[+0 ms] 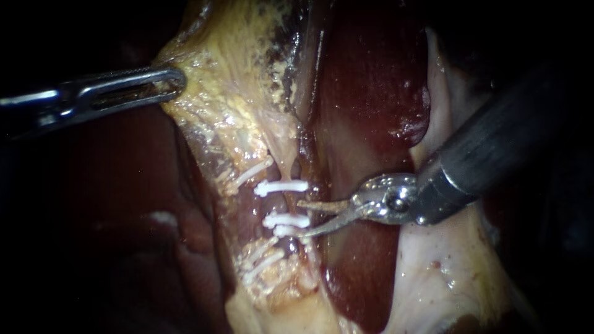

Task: Go to the cutting position right tube

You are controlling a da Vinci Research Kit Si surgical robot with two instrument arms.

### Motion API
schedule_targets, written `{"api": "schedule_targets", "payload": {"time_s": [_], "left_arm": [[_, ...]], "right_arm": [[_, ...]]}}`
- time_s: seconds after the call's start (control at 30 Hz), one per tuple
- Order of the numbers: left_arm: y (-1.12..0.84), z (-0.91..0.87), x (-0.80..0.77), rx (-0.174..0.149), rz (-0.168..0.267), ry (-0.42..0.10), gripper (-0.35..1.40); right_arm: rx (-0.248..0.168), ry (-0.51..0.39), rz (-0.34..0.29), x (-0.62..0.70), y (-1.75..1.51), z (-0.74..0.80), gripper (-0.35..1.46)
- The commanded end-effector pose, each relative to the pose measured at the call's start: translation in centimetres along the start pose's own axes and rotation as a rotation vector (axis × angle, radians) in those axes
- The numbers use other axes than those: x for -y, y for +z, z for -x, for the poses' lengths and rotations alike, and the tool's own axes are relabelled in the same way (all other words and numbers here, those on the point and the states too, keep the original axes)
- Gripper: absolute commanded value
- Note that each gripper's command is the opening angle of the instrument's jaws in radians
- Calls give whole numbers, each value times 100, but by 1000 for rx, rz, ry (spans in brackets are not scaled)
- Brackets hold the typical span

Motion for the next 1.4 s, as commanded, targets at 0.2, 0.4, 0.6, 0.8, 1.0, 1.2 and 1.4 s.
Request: {"api": "schedule_targets", "payload": {"time_s": [0.2, 0.4, 0.6, 0.8, 1.0, 1.2, 1.4], "left_arm": [[-1, 1, 1, 2, 0, -1, -35], [-2, 1, 0, 2, 0, -1, -35], [-2, 1, 0, 2, 0, -1, -35], [-2, 0, 0, 2, 0, -1, -35], [-2, 0, 0, 2, 0, -1, -35], [-3, 0, 1, 2, 1, -1, -35], [-3, 0, 1, 2, 1, -1, -35]], "right_arm": [[-4, 2, 11, -8, 11, -6, 130], [-36, 2, -12, -10, 22, -16, 132], [-52, -16, -63, -10, 27, -19, 129], [-58, 26, -103, -15, 44, -24, 119], [-63, 54, -94, -21, 61, -31, 115], [-67, 59, -94, -24, 66, -32, 112], [-66, 64, -95, -25, 65, -31, 110]]}}
